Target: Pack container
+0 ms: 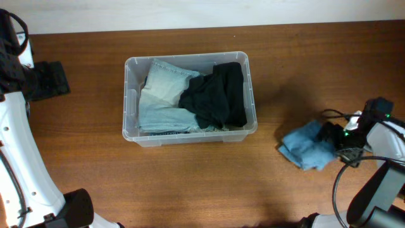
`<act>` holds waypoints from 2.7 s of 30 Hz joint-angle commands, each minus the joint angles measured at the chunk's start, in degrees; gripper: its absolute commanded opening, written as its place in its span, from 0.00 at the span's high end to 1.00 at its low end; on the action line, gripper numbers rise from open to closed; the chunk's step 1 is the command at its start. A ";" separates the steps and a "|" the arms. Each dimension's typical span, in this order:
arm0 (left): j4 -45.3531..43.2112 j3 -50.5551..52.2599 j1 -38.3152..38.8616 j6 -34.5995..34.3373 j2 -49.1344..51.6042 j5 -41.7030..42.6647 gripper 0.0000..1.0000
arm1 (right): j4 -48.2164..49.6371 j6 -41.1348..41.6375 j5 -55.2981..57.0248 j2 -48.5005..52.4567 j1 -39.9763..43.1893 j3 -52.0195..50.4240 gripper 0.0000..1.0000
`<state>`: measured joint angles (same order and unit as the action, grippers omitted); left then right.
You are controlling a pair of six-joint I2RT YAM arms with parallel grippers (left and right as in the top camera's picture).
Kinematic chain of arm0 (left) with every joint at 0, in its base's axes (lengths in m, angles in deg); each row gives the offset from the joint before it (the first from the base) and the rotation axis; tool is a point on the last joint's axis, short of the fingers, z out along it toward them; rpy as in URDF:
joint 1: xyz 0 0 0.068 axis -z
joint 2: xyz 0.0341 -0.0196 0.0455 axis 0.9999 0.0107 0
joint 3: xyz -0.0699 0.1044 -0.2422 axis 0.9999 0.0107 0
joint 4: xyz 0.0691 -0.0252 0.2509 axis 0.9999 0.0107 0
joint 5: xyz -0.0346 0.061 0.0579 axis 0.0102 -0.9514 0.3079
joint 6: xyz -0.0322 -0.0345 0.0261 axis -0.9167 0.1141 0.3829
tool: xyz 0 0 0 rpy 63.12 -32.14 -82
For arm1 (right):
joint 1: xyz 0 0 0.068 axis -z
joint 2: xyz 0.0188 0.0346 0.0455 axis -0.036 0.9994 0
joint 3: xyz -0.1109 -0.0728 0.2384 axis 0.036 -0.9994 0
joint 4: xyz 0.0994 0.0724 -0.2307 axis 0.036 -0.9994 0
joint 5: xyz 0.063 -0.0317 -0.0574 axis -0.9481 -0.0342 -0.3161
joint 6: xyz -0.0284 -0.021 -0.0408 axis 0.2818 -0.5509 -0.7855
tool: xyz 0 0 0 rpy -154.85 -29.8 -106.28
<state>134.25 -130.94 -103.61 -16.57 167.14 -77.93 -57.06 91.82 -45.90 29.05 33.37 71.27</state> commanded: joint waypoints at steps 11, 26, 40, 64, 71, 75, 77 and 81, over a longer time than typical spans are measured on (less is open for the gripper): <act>0.02 -0.31 -0.20 0.63 -0.83 -0.59 0.01 | 15.13 -2.80 -21.11 -0.28 0.15 -15.43 0.67; 0.02 -0.31 -0.20 0.66 -0.83 -0.59 0.01 | 19.63 11.15 -44.98 -15.54 -25.05 19.02 0.96; 0.02 -0.31 -0.20 0.66 -0.83 -0.59 0.01 | 46.95 24.33 -12.76 14.05 -60.65 19.56 0.95; 0.02 -0.31 -0.20 0.66 -0.83 -0.59 0.01 | 21.90 13.27 1.99 4.57 -59.67 34.32 0.79; 0.02 -0.31 -0.20 0.66 -0.83 -0.59 0.01 | 24.04 13.31 2.05 21.07 -66.75 34.32 0.90; 0.02 -0.31 -0.20 0.66 -0.83 -0.59 0.01 | 23.34 13.77 2.36 29.99 -67.28 34.32 0.91; 0.02 -0.31 -0.20 0.66 -0.83 -0.59 0.01 | 22.91 13.75 2.19 30.67 -66.90 34.34 0.91; 0.02 -0.31 -0.20 0.66 -0.83 -0.59 0.01 | 19.78 9.53 1.44 26.34 -66.95 39.08 0.74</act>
<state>134.25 -130.94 -103.61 -16.57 167.14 -77.91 -34.24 105.00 -45.72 56.87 -33.84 108.20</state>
